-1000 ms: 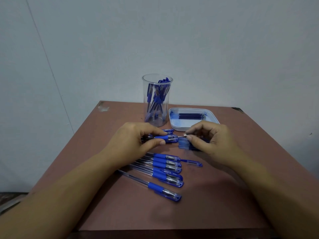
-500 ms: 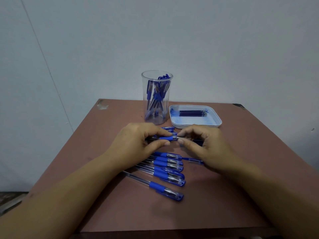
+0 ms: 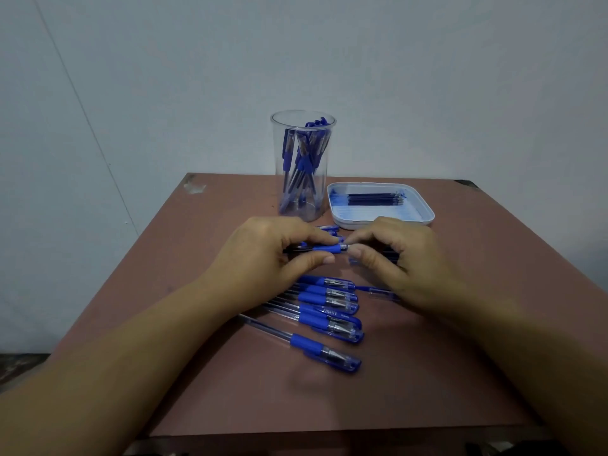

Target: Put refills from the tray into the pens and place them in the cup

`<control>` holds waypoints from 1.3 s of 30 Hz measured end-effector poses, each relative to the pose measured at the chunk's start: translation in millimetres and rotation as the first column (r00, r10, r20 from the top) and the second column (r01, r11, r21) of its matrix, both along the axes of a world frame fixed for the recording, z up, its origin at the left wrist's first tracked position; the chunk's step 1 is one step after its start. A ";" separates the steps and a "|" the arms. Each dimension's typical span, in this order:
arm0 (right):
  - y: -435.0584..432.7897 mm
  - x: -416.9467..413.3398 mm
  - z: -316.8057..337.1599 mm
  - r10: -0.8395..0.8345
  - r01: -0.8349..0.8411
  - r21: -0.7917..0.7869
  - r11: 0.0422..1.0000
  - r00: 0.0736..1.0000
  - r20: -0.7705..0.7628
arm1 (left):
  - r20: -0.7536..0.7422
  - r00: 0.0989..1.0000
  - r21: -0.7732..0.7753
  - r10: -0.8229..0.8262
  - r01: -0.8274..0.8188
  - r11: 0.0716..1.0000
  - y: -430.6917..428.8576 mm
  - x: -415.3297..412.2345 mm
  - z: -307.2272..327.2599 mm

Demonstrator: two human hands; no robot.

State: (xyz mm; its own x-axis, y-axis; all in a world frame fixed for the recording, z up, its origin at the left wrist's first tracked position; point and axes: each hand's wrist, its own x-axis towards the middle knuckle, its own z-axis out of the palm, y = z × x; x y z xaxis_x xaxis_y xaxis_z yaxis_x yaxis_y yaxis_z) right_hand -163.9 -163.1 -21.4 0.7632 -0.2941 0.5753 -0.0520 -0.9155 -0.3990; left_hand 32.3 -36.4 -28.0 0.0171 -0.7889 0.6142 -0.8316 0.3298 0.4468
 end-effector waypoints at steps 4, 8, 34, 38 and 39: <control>1.4 -0.2 2.0 0.012 -0.010 -0.053 0.999 0.999 0.035 | 0.013 1.000 0.014 -0.004 0.004 1.000 -0.3 -1.7 0.0; -2.9 -0.4 0.5 0.021 -0.021 -0.020 1.000 1.000 -0.005 | 0.008 1.000 0.016 -0.004 0.004 1.000 -0.5 -1.0 -1.2; 3.4 0.8 3.3 0.014 -0.008 -0.080 0.997 0.998 0.066 | 0.001 1.000 -0.011 -0.004 0.004 1.000 0.0 -1.9 2.9; 6.9 0.8 4.7 -0.004 0.004 0.003 1.000 0.998 0.060 | -0.007 1.000 -0.018 0.030 -0.030 0.999 0.4 -4.8 3.2; 7.8 0.4 5.1 -0.008 0.006 0.035 0.999 0.999 0.051 | -0.009 1.000 -0.013 0.029 -0.029 0.999 0.2 -5.0 3.2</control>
State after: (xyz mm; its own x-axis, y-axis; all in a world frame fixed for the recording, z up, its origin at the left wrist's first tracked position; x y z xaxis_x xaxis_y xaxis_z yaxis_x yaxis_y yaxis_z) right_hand -163.6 -155.3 -16.3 0.7309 -0.3199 0.6028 -0.0367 -0.9005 -0.4333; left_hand 27.4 -36.2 -24.9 0.0456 -0.7799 0.6242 -0.8370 0.3113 0.4501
